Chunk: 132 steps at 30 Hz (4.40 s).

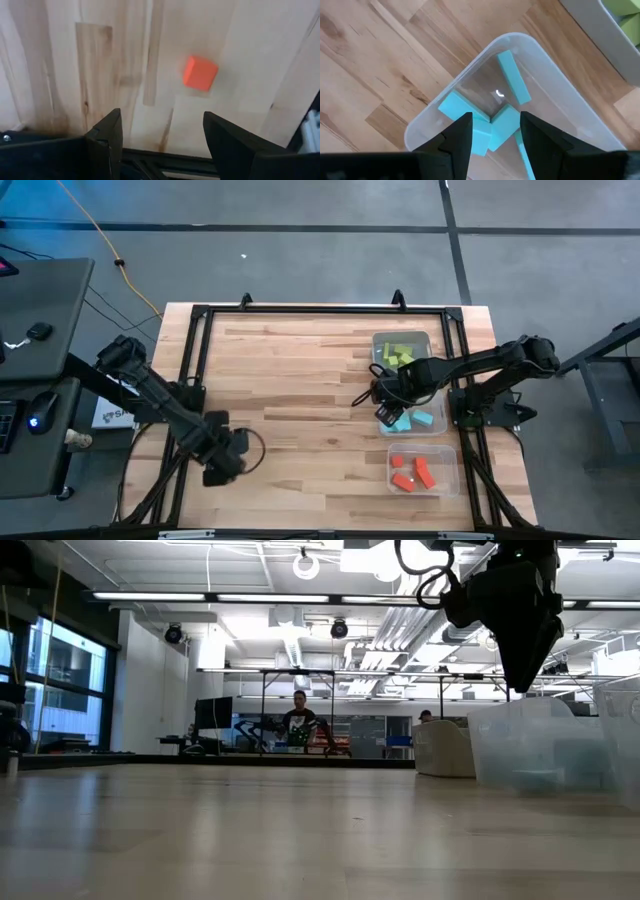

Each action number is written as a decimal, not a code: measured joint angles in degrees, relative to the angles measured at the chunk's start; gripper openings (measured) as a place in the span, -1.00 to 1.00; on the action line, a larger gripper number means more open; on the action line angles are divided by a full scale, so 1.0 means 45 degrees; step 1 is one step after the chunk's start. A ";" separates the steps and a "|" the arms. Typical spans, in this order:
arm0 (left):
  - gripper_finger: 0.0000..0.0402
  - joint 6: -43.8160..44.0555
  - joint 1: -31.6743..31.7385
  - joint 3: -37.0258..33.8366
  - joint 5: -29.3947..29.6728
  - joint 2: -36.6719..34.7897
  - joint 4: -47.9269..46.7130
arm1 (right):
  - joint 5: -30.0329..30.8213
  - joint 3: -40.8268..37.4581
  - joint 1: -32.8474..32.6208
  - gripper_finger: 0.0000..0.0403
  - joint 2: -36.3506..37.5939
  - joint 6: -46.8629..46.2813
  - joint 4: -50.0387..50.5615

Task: Sort & place blocks by color
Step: Put the orange block into the bottom transparent bin

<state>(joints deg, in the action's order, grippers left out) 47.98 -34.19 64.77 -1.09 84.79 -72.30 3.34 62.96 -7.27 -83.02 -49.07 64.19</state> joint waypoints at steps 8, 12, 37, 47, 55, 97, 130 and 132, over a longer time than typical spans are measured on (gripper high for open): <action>-0.02 0.0521 -0.2005 -0.0800 0.0393 0.0005 0.1125 | -0.0014 0.0000 0.0000 -0.23 0.0000 -0.1039 -0.0618; -0.02 0.0773 -0.2579 -0.1118 0.1080 0.0005 0.1804 | -0.0038 -0.0001 0.0000 -0.23 0.0000 -0.1132 -0.0945; -0.02 0.0078 -0.2625 -0.3826 0.1439 0.0014 0.5929 | 0.0183 -0.0005 0.0005 -0.23 0.0000 -0.1755 -0.1395; -0.02 -0.0280 -0.2492 -0.3826 0.1488 0.0627 0.6098 | 0.0223 -0.0005 0.0005 -0.23 0.0000 -0.1755 -0.1399; -0.02 -0.0352 -0.2392 -0.3831 0.1530 0.1020 0.6191 | 0.0222 -0.0005 0.0005 -0.23 0.0000 -0.1755 -0.1444; -0.82 -0.1281 -0.2159 -0.3806 0.0856 0.1669 0.7194 | 0.0256 -0.0005 0.0000 -0.23 0.0005 -0.1760 -0.1463; -0.94 -0.2981 -0.0458 -0.3151 0.2763 0.0639 0.7355 | -0.3121 -0.0010 0.0041 -0.23 0.0005 -0.2594 -1.0641; -0.94 -0.3441 -0.0047 -0.2931 0.3128 0.0498 0.7395 | -0.2972 -0.0010 0.0044 -0.21 0.0005 -0.2259 -1.0982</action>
<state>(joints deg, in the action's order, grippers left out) 32.50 -34.40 51.58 12.99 87.03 -39.02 -10.03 62.92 -7.07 -83.00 -59.24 14.77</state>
